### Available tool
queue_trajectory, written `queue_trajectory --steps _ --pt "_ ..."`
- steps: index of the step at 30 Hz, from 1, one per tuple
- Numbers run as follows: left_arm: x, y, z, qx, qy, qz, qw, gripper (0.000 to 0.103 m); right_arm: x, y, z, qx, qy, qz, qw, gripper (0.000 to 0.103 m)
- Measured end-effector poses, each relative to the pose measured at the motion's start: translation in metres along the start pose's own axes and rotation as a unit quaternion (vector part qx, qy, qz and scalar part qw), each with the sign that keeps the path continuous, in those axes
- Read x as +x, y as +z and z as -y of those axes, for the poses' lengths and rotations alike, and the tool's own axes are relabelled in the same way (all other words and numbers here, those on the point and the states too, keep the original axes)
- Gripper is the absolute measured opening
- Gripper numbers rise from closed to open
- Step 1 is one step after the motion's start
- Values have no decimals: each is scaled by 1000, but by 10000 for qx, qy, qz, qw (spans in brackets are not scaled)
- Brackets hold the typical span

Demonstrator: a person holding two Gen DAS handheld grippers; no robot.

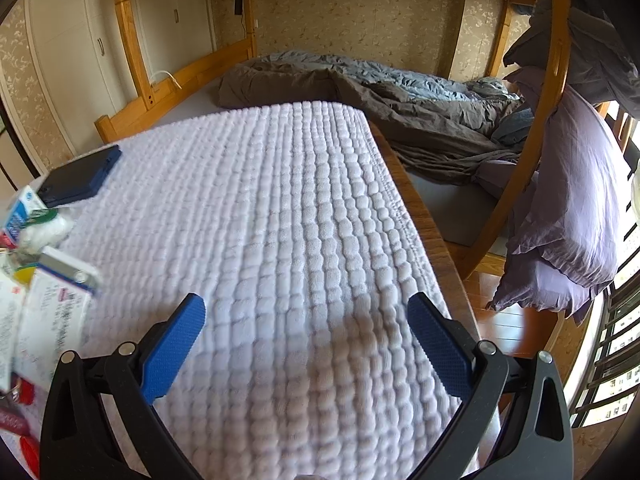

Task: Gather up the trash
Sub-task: 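Move both tools toward the pile of boxes on the blanket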

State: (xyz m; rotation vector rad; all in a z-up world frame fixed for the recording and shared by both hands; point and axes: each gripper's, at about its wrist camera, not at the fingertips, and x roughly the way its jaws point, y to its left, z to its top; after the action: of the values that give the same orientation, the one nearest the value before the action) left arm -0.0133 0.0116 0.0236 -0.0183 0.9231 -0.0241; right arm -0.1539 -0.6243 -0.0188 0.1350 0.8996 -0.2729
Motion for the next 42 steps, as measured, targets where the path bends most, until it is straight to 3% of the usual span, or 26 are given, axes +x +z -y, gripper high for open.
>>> queue_trajectory --steps 5,8,11,14,20,24,27,31,42 --pt "-46 -7 -2 276 -131 489 9983 102 -42 -15 -15 -325 161 273 9990 97" --pt "-84 -24 7 722 -276 785 9939 102 -67 -27 -29 -517 309 396 9974 90" --pt "-109 -34 23 1126 -378 941 9885 102 -92 -39 -41 -549 629 447 9955 90" --pt "-135 -51 37 1322 -765 1011 9831 102 -120 -52 -57 -537 925 541 9928 90" --pt "-141 -53 61 1082 -1585 806 9781 102 -154 -76 -103 -147 1922 446 9802 98" --pt "-149 -50 76 1132 -1655 912 9754 102 -147 -92 -145 -160 2112 276 9769 99" --pt "-153 -52 77 1152 -1675 973 9743 102 -136 -97 -169 -93 1977 193 9800 99" --pt "-156 -66 74 1254 -1664 923 9737 102 -124 -99 -181 287 2120 24 9768 99" --pt "-127 -85 64 1740 -1603 562 9700 102 -91 -96 -221 329 2265 -377 9727 99"
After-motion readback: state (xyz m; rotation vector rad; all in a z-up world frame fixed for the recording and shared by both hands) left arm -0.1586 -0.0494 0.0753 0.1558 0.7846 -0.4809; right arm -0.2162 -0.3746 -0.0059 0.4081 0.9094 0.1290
